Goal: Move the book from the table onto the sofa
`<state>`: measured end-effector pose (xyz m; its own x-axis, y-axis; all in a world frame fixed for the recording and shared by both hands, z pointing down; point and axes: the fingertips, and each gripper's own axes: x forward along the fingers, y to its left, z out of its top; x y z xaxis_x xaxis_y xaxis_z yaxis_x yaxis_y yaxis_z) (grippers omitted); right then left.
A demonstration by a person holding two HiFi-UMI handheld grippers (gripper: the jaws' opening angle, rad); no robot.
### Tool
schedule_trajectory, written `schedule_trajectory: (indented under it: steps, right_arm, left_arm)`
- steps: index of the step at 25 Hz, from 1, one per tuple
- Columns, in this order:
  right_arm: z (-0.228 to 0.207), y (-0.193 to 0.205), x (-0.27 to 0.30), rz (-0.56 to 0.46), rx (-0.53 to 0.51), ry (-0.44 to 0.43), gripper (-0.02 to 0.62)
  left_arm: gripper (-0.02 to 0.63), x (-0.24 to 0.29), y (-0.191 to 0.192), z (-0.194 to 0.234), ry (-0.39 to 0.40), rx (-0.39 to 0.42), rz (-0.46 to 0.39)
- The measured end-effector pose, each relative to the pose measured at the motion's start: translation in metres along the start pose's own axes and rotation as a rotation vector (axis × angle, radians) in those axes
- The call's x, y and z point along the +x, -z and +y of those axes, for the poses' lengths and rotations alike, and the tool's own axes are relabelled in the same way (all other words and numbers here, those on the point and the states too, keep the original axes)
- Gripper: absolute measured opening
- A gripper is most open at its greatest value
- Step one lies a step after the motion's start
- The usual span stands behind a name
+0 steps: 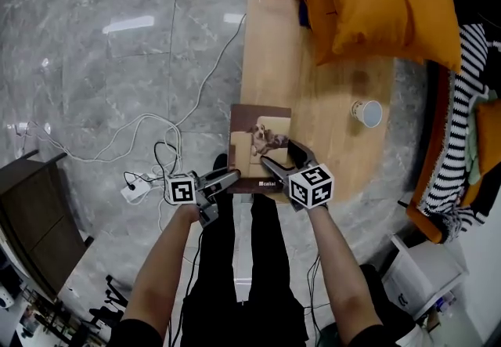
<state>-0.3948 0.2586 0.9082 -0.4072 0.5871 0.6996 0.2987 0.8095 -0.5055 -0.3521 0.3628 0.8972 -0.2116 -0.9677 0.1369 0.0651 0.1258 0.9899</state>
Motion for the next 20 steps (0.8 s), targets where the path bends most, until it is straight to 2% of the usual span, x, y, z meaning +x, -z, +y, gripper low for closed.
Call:
schedule_trajectory:
  steps: [3, 7, 17, 20]
  right_arm:
    - [0.004, -0.001, -0.009, -0.013, 0.059, -0.016, 0.384]
    - [0.023, -0.016, -0.030, -0.091, 0.192, -0.072, 0.408]
    - [0.082, -0.080, -0.093, -0.160, 0.405, -0.280, 0.408]
    - [0.109, -0.095, -0.121, -0.153, 0.420, -0.363, 0.354]
  left_arm:
    - [0.141, -0.003, 0.003, -0.013, 0.021, -0.036, -0.023]
    - [0.141, -0.014, 0.008, -0.043, 0.100, -0.088, -0.055]
    - [0.143, -0.028, -0.012, -0.158, 0.191, 0.042, -0.015]
    - [0.143, -0.033, -0.008, -0.197, 0.193, 0.067, 0.011]
